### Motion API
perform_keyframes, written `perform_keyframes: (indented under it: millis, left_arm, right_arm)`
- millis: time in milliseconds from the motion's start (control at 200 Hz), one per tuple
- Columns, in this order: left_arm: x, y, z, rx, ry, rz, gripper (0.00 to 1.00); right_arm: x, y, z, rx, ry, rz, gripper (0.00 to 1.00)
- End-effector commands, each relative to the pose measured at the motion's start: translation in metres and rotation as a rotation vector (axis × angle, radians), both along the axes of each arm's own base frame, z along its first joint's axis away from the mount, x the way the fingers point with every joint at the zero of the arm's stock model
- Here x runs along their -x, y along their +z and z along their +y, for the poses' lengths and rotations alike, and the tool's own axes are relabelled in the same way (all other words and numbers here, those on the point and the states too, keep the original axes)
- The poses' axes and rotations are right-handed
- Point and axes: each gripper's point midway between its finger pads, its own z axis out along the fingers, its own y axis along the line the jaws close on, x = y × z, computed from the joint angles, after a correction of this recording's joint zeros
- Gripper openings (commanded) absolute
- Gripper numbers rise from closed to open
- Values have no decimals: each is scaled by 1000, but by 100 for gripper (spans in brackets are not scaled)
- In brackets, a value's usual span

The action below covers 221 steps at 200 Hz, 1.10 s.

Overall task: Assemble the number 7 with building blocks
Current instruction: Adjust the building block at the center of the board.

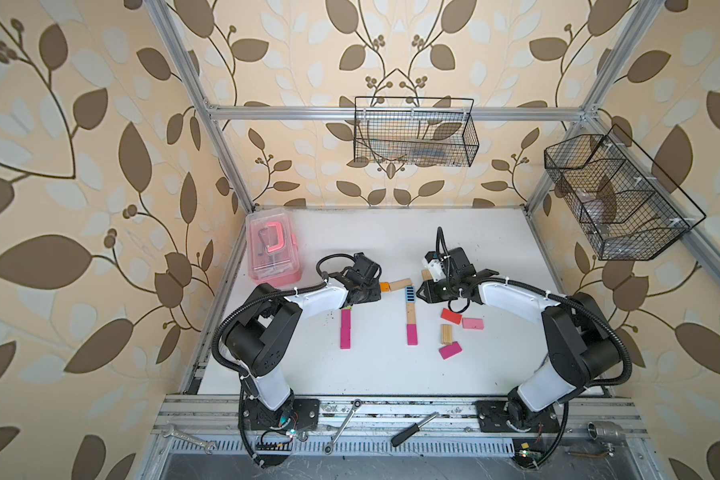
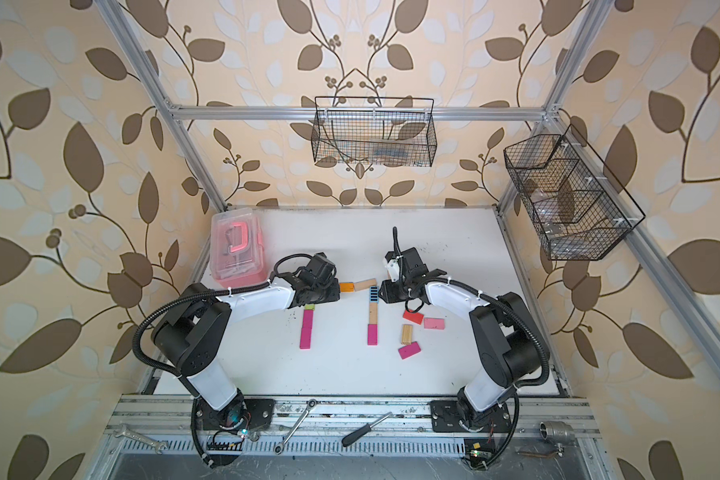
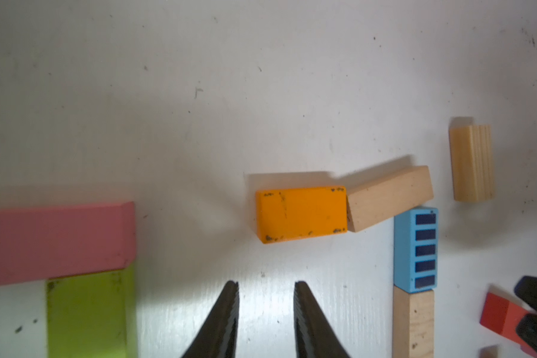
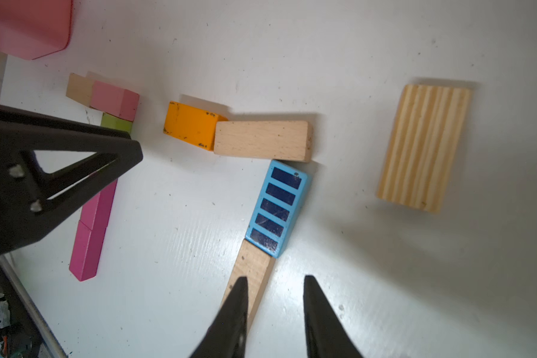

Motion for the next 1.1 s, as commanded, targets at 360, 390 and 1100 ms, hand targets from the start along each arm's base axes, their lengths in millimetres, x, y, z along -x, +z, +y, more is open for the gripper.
perform_keyframes:
  millis: [360, 390, 1100]
  left_arm:
    - [-29, 3, 4, 17, 39, -18, 30]
    - [-30, 2, 4, 15, 40, -15, 30]
    - [-29, -11, 13, 14, 72, 24, 30]
  right_arm:
    - [-34, -4, 9, 52, 34, -12, 25]
    - [-37, -4, 10, 55, 37, -13, 24]
    - [-86, -37, 21, 154, 92, 42, 9]
